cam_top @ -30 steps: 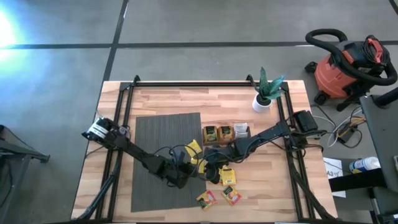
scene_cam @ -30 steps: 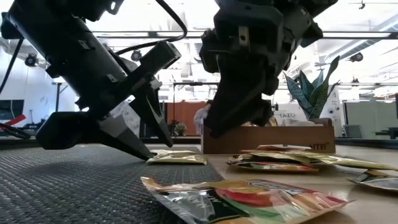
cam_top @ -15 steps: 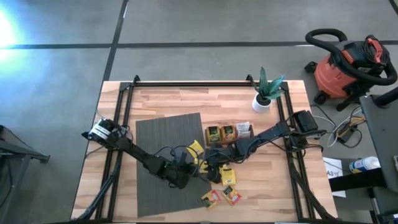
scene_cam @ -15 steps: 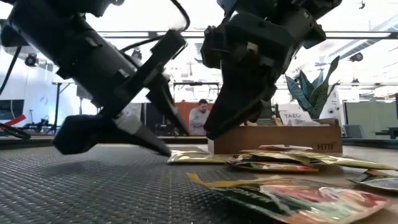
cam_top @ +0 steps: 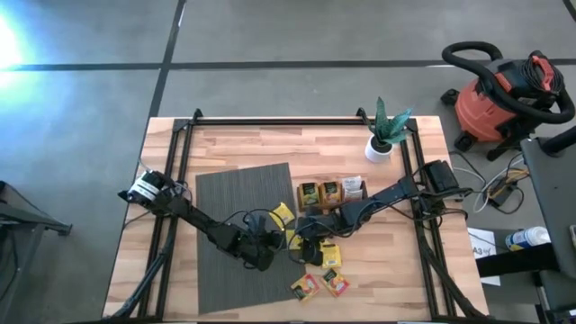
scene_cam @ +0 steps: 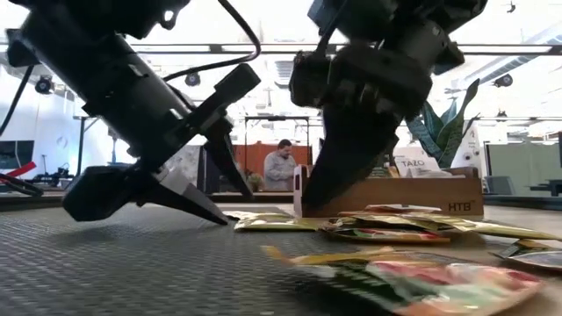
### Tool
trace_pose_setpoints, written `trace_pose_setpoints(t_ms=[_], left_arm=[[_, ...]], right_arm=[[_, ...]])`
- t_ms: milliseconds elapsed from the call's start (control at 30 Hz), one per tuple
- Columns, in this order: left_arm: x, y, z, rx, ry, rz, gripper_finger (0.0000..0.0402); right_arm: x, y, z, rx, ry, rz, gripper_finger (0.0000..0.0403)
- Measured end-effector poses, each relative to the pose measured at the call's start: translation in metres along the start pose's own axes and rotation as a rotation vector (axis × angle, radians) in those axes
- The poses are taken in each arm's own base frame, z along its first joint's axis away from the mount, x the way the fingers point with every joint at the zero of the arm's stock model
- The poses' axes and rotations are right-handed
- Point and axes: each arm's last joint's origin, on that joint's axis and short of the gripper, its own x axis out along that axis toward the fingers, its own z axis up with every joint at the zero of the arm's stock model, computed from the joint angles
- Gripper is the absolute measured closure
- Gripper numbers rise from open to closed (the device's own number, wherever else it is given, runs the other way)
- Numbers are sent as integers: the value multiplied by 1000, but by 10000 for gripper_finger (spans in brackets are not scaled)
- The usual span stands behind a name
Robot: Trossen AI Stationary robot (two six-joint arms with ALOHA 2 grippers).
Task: Pick & Place Tea
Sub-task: Put the yellow tea bag into the middle section of the wooden organizer
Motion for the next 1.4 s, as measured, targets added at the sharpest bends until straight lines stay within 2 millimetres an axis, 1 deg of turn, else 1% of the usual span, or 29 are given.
trace_pose_setpoints(t_ms=[67, 233, 500, 667, 733, 800, 867, 1000, 1067, 1133, 1233, 1300, 1400], left_arm=[[2, -3, 2, -5, 9, -15, 243], [8, -9, 8, 11, 19, -25, 243], [9, -13, 8, 5, 37, -53, 243], [9, -13, 7, 38, 60, -54, 245], [8, -13, 6, 42, 68, -54, 253], [8, -13, 6, 44, 67, -53, 272], [6, -15, 6, 54, 68, -44, 300], [4, -18, 7, 115, 73, -41, 370], [1, -23, 9, 140, 71, -59, 393], [-4, -27, 11, 173, 67, -78, 397], [-18, -33, 14, 260, 69, -106, 399], [-33, -39, 14, 341, 70, -148, 399], [-62, -49, 14, 476, 44, -208, 400]], right_arm=[[7, -2, -4, 0, 22, -11, 291], [21, -2, -4, 4, 33, -14, 291], [19, 1, 2, -42, 20, -12, 305], [18, 3, 6, -51, 12, -7, 314], [16, 3, 8, -51, 8, -6, 317], [13, 4, 9, -51, 1, -6, 320], [6, 5, 13, -51, -17, -21, 321], [-9, 6, 20, -56, -66, -60, 319], [-19, 7, 24, -64, -83, -63, 319], [-31, 7, 27, -68, -91, -62, 321], [-57, 4, 36, -82, -117, -64, 325], [-78, 0, 41, -95, -131, -67, 329], [-113, -6, 46, -120, -158, -36, 333]])
